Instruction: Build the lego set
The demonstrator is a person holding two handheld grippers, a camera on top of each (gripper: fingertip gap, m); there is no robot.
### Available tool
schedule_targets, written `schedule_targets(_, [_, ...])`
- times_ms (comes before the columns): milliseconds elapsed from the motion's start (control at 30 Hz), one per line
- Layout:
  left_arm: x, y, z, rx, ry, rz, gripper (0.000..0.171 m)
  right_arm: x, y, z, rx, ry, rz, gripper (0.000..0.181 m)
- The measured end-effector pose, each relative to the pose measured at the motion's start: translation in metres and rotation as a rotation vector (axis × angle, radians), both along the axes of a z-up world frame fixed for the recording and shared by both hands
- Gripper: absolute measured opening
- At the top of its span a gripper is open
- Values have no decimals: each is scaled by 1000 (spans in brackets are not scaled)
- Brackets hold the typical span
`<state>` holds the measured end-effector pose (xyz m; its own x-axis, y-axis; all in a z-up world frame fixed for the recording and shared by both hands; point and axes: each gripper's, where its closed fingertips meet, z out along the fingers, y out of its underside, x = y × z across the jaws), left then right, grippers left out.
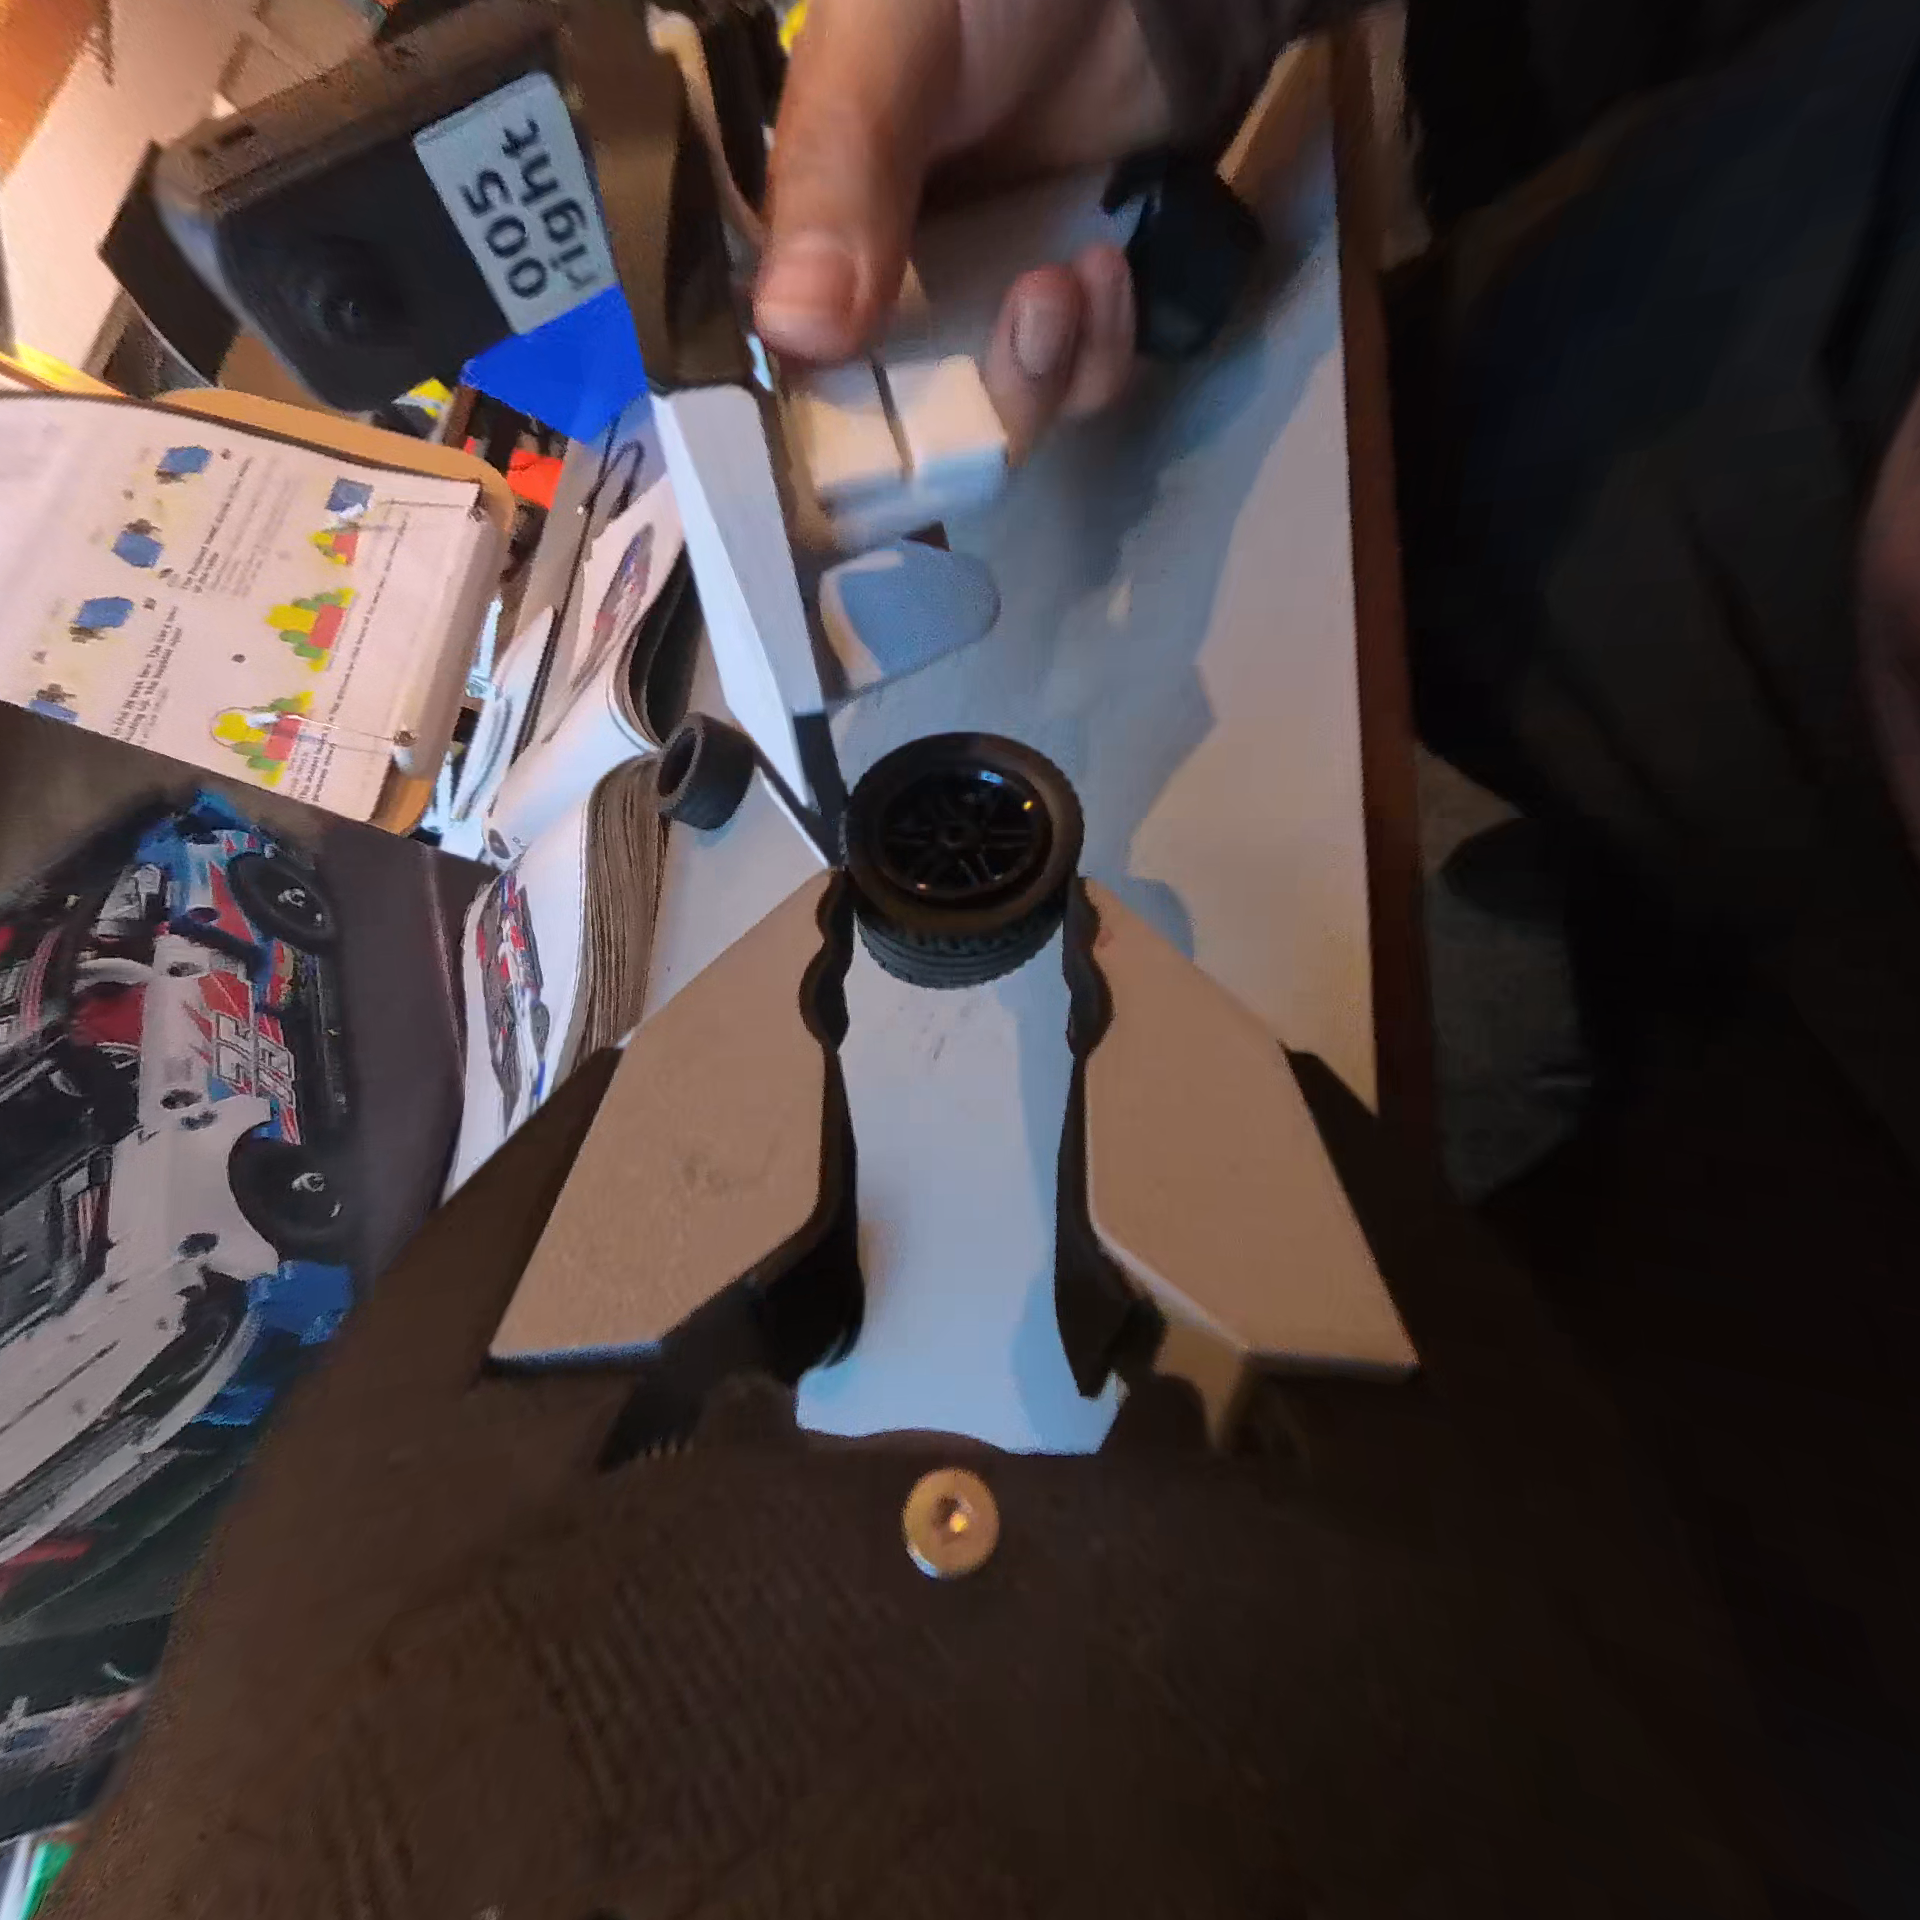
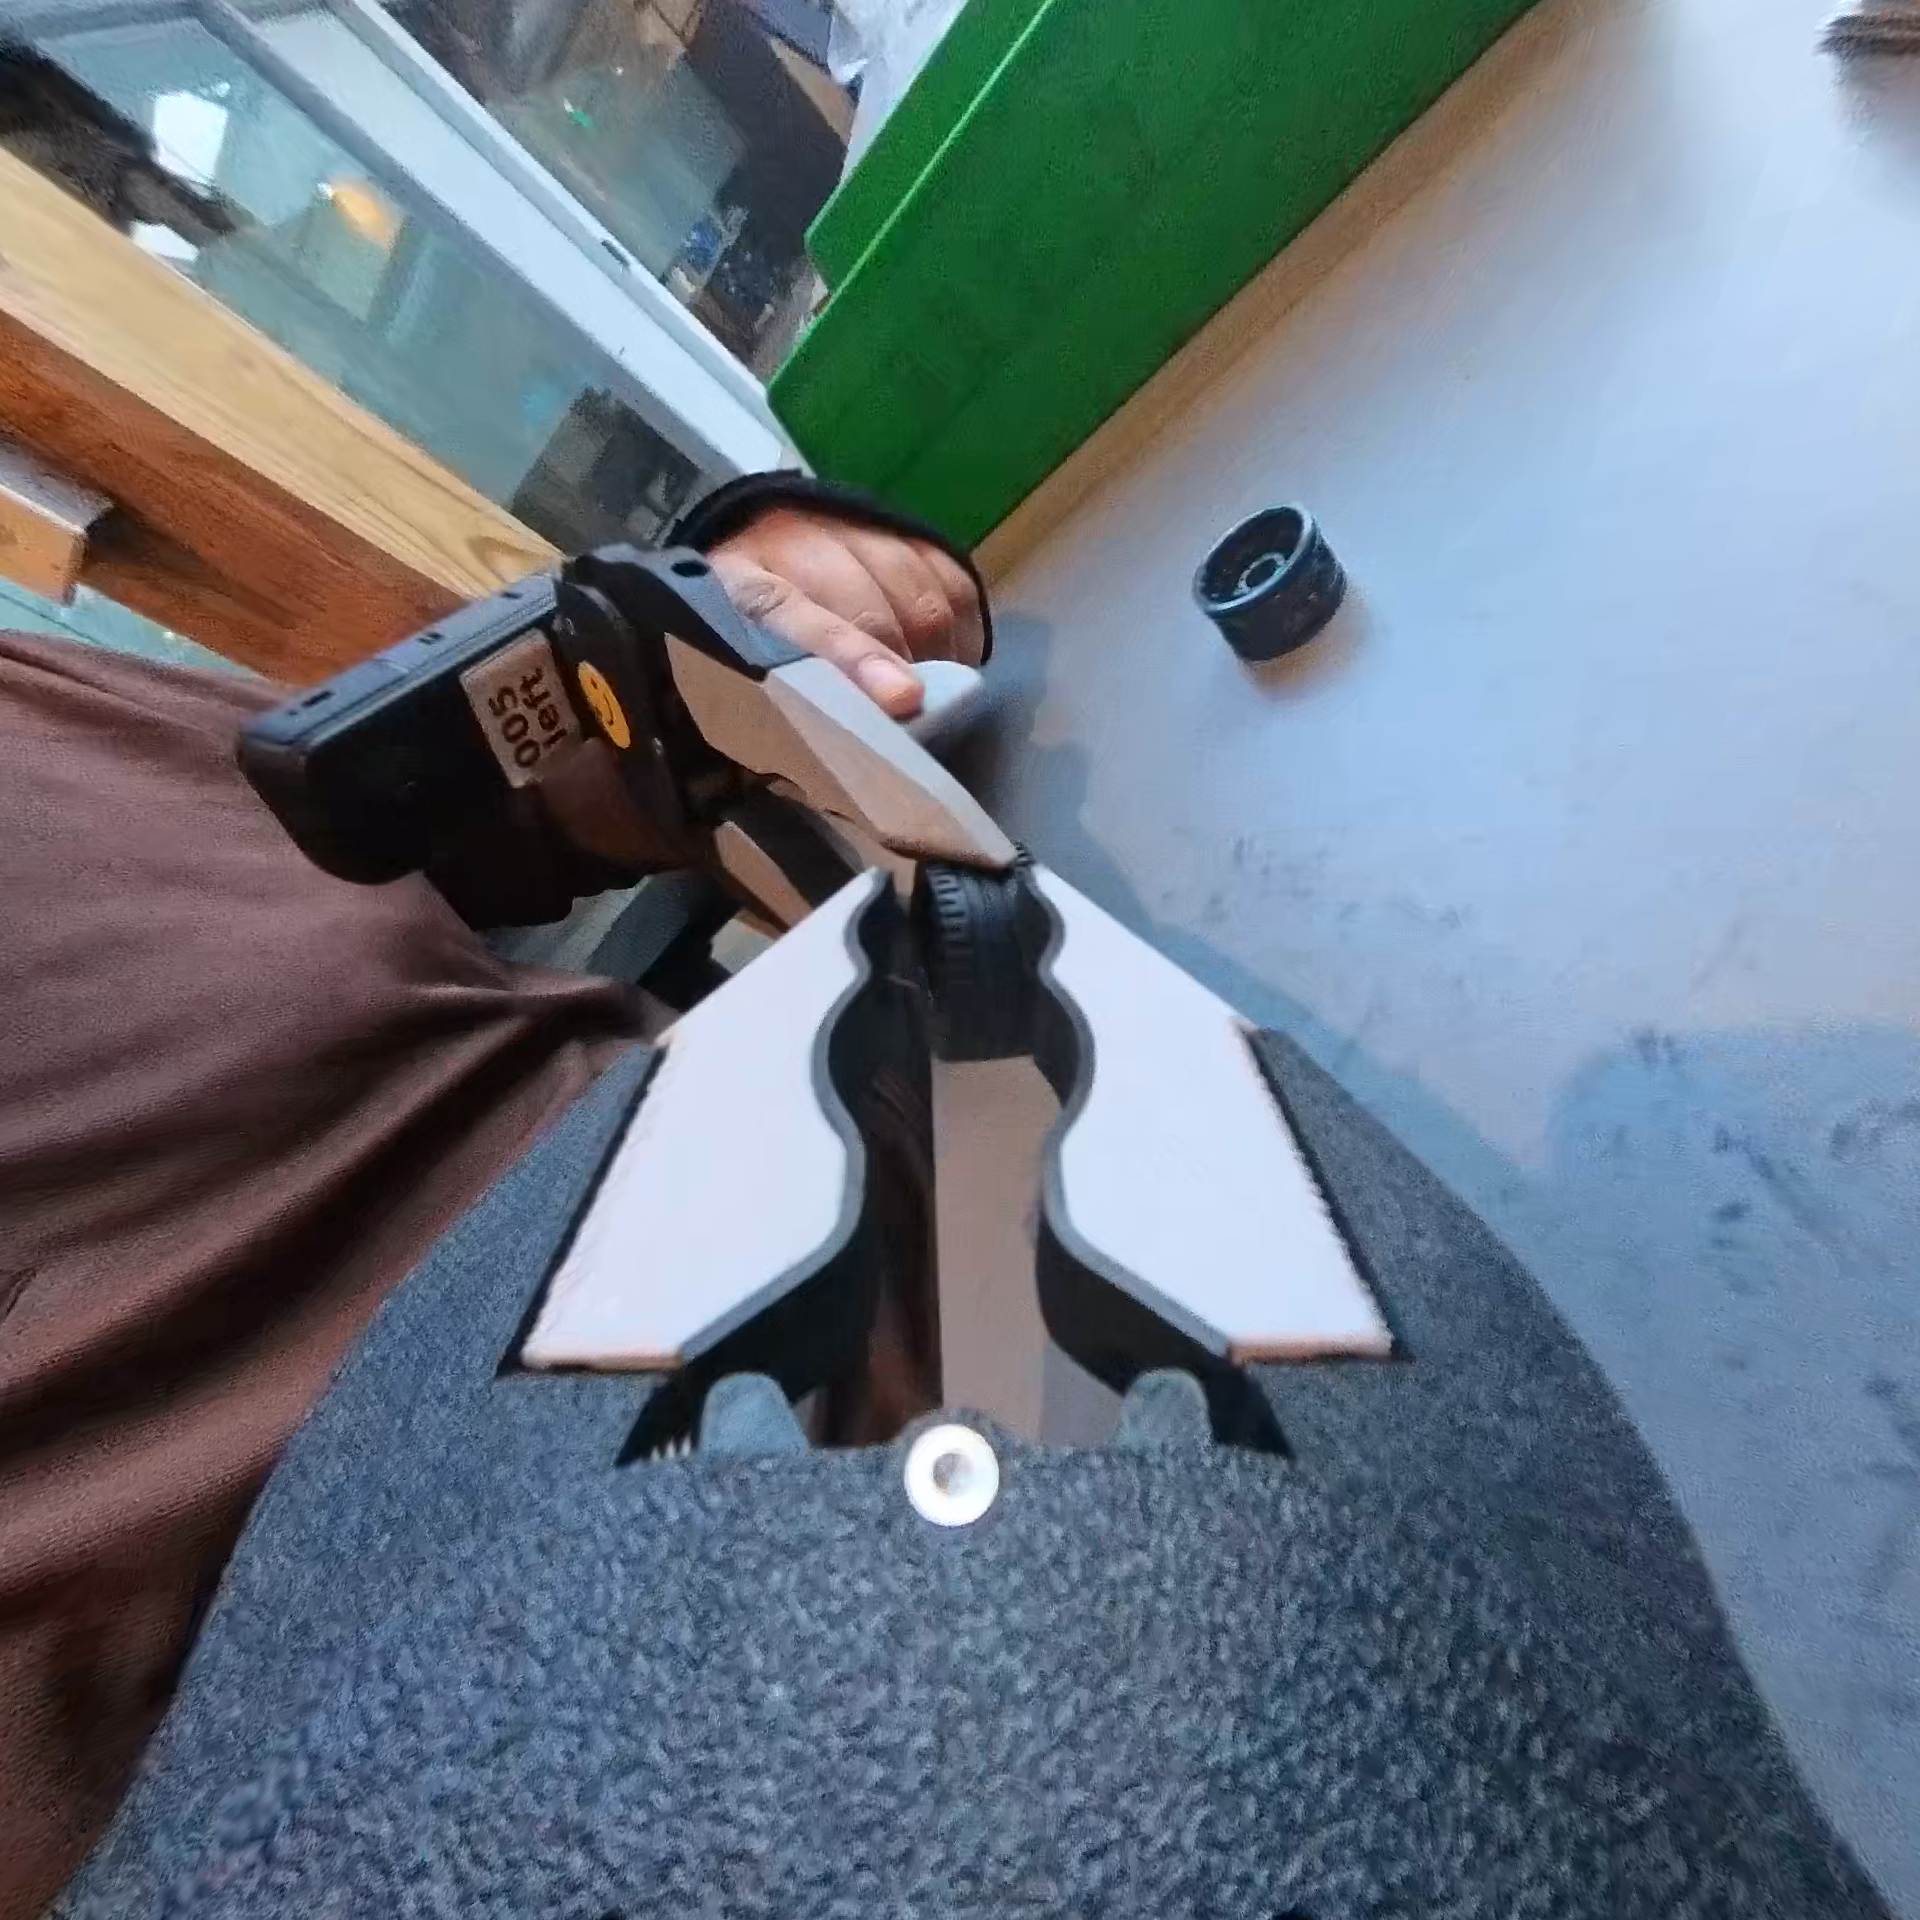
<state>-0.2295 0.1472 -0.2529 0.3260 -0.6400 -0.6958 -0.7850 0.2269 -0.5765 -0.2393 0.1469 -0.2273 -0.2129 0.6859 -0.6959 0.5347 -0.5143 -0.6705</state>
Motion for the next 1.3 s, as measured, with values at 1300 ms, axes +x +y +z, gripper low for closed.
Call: schedule_targets(1300, [-13, 18, 70, -979, -1345, 76, 24, -17, 29, 49, -18, 299, -283, 19])
